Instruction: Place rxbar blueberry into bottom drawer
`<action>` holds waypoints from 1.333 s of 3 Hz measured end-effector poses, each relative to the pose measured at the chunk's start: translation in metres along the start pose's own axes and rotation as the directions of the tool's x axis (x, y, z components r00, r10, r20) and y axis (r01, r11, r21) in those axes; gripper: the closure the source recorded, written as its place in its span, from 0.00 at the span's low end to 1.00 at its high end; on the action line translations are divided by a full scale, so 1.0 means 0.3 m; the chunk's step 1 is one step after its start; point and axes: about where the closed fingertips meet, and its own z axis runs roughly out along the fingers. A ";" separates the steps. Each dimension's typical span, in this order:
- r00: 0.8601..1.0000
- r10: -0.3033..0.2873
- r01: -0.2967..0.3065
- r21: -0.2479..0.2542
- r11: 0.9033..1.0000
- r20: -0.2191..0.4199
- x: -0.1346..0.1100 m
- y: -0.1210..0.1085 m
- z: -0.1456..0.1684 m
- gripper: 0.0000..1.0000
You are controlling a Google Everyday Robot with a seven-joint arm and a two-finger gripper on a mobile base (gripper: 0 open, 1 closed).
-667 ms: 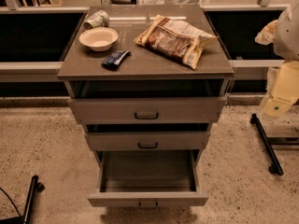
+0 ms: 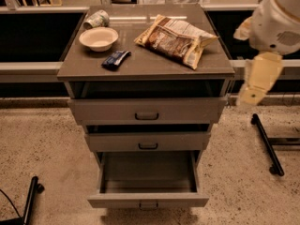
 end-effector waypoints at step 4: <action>0.871 0.000 0.045 -0.079 0.996 0.491 -0.877 -0.597 0.572 0.00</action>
Offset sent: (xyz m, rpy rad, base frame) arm 0.2988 0.2447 -0.0344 0.3792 -0.1270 0.2899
